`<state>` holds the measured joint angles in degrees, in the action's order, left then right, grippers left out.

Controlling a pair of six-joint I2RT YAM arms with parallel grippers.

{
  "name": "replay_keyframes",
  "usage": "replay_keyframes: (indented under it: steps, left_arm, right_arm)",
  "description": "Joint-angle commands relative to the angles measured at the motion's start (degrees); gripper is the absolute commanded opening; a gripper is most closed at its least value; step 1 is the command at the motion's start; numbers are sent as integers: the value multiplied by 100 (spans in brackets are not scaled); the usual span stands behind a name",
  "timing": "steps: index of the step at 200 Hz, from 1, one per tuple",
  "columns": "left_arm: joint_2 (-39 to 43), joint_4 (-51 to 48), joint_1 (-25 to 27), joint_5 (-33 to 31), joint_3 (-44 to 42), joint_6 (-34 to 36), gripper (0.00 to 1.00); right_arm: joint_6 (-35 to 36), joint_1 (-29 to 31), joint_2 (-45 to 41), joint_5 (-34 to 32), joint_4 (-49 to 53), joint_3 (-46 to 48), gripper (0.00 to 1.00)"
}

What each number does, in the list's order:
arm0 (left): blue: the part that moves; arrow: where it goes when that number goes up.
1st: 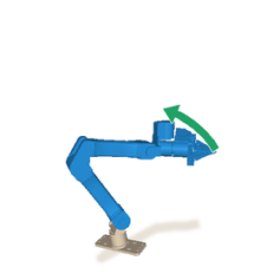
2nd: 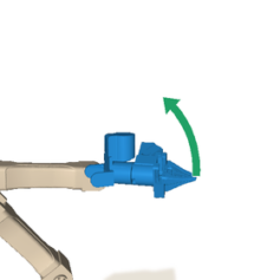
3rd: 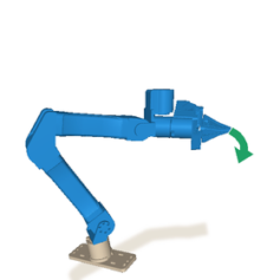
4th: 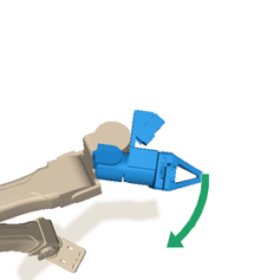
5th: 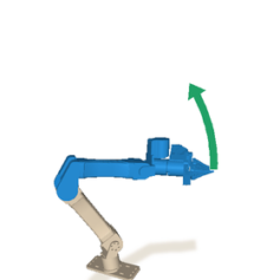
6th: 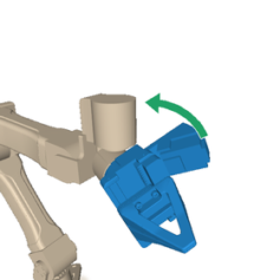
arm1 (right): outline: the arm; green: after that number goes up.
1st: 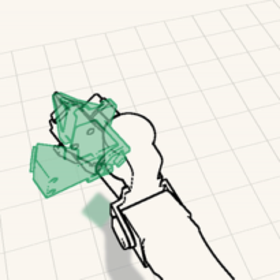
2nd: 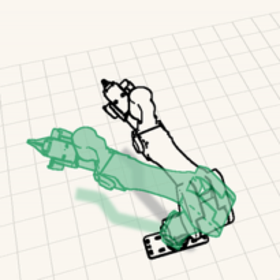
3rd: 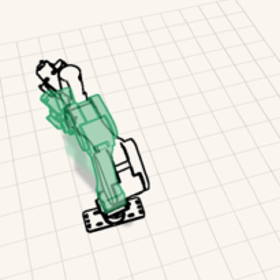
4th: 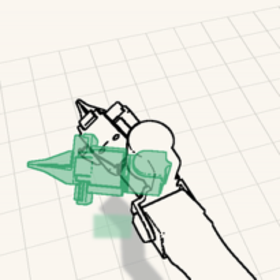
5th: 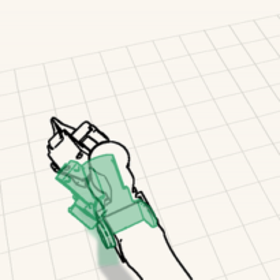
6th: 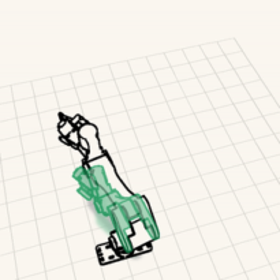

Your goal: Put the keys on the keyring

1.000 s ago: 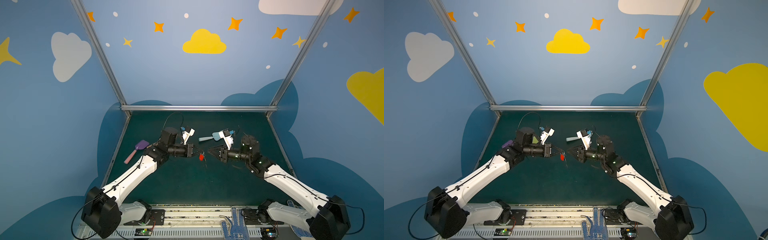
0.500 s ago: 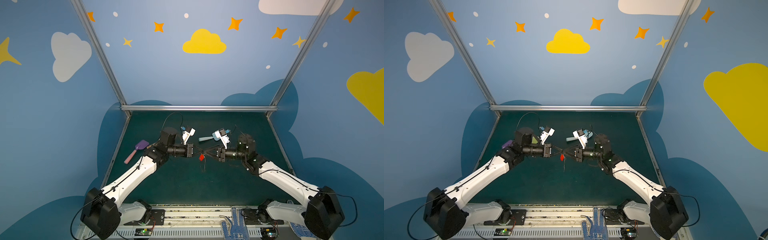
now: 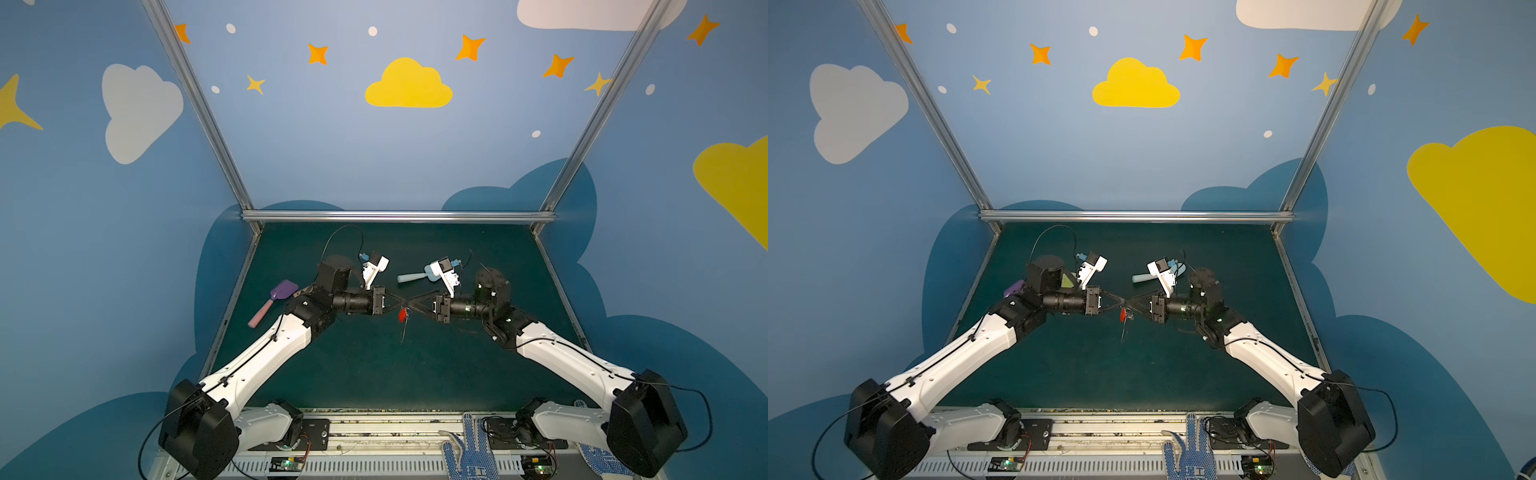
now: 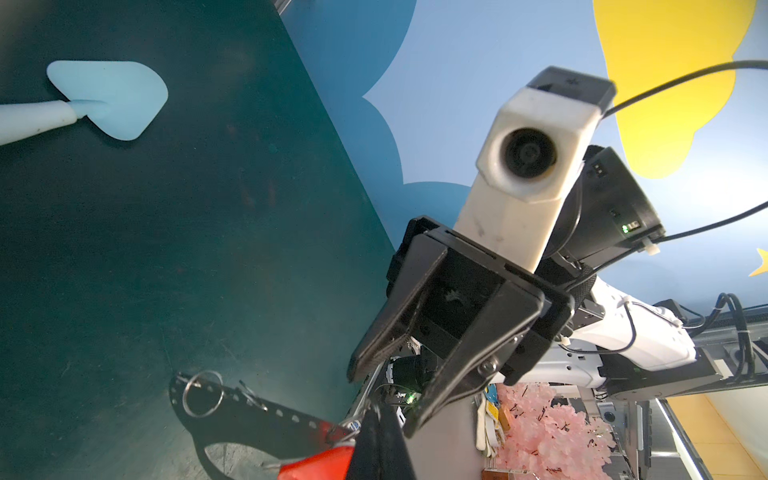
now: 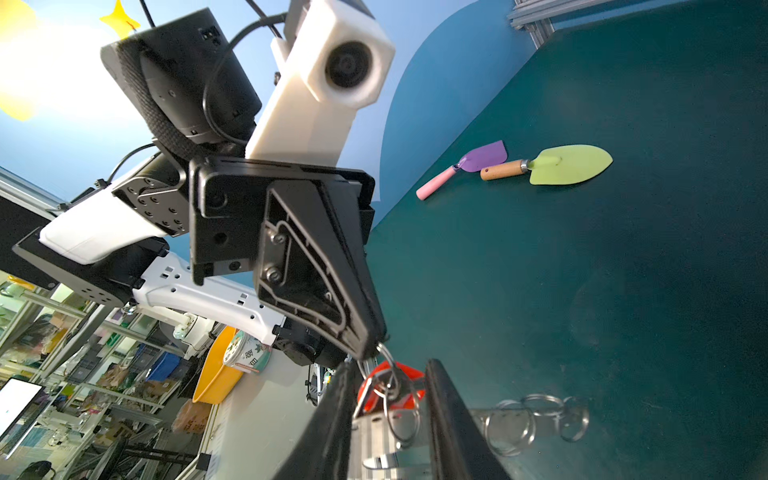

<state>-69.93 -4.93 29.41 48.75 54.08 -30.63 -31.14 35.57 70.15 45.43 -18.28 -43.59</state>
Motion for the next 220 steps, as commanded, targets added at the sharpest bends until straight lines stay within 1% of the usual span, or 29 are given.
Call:
replay_keyframes:
  steps: [1,8,24,55,85,103,132,138,149,166,189,199,207,220]
  left_arm:
    - [110,281,5,113,14,-36,4]
    - [111,291,12,125,14,-46,4]
    - [117,291,4,115,14,-48,4]
    - [120,307,11,117,14,-49,4]
    - [110,301,4,104,15,-51,4]
    - [113,259,4,76,14,-34,4]
    - [115,27,5,-180,36,7,4]
    - [118,-18,7,-247,32,11,7]
    - [121,-149,-4,-444,41,1,23]
    - [138,-337,-23,-737,41,7,40]
    - [134,-438,-32,-927,-24,-11,43]
    - [111,-404,-25,-925,-71,-24,46]
    - [75,-346,-18,-885,-128,-36,47]
    - [-14,-343,22,-807,-138,26,48]
  right_arm:
    - [-54,-15,38,105,-239,23,27]
    - [-65,-15,60,142,-262,10,24]
    - [-67,-15,94,237,-295,-35,21]
    - [-103,-15,131,343,-333,-70,18]
    - [-45,-15,114,303,-236,-102,6]
    - [100,-15,109,210,50,-207,0]
    - [573,-15,46,-34,854,-464,0]
    - [717,-13,27,-65,1038,-532,0]
    - [896,-16,-3,-191,1351,-627,0]
    - [1155,-7,-46,-613,1873,-777,0]
    - [1818,173,-23,-1506,3080,-1227,0]
    - [1873,232,-3,-1761,3272,-1304,0]
    - [1860,258,25,-1924,3366,-1342,0]
    - [1863,281,69,-1969,3447,-1388,0]
